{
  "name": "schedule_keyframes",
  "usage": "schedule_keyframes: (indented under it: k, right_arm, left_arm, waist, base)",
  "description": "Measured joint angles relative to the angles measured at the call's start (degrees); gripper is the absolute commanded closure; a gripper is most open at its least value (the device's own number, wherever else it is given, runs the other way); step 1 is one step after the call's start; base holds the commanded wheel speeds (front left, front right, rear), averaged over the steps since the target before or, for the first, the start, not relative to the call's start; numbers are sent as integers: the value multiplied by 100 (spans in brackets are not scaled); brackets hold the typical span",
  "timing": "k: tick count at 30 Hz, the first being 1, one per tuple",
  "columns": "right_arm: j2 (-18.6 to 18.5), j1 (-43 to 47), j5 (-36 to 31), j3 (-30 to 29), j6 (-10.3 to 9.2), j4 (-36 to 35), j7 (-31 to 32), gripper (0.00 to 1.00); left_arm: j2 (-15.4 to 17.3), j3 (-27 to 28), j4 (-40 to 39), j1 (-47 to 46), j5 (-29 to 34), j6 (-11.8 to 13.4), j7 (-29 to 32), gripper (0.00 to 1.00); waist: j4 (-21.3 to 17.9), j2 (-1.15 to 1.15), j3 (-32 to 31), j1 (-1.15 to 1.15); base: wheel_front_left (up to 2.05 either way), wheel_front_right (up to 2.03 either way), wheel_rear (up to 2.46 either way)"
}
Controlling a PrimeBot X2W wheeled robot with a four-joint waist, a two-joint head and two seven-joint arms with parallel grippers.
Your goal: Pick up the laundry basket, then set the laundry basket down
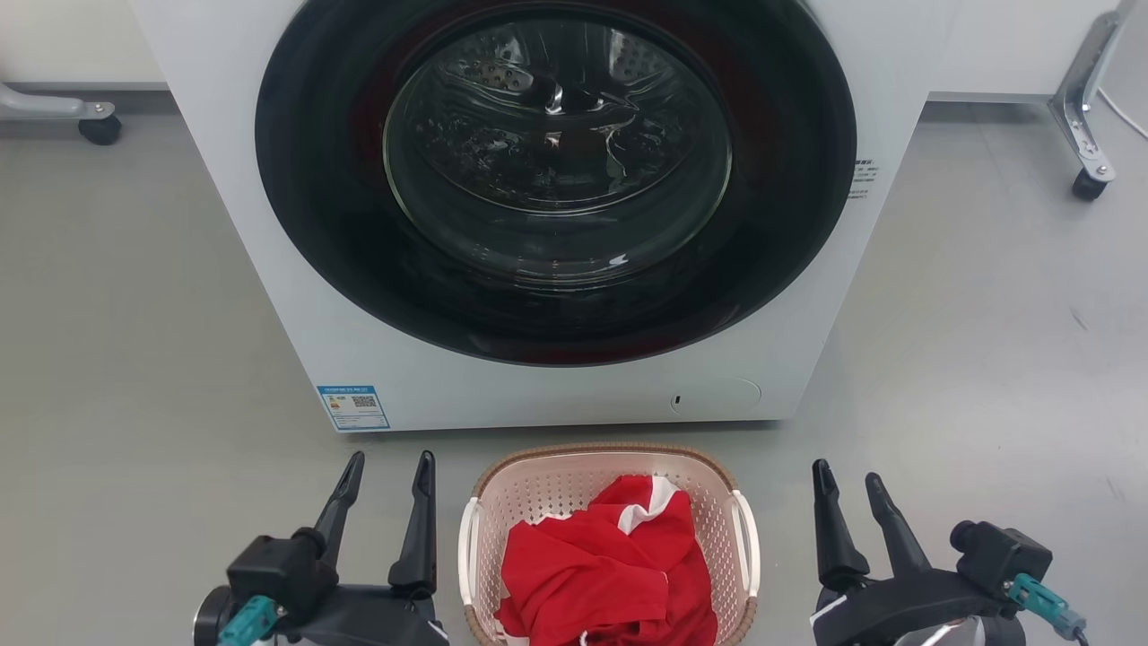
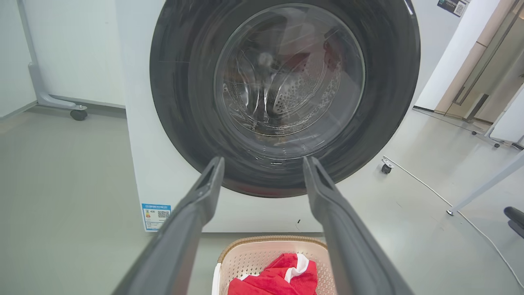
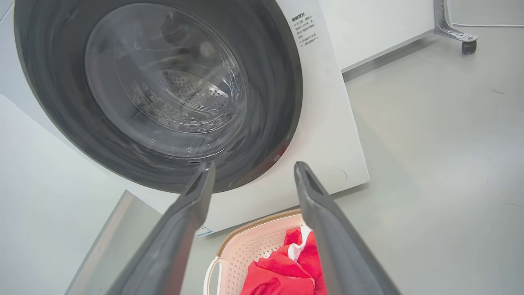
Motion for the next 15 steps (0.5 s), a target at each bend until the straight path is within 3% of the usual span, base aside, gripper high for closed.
schedule_keyframes:
  k: [15]
  right_arm:
    - [-12, -1, -1167, 341, -204, -186, -313, 0]
  left_arm:
    - [41, -308, -247, 4, 1312, 201, -308, 0]
  waist:
    - [-3, 0, -56, 0]
  base:
    - [0, 0, 0]
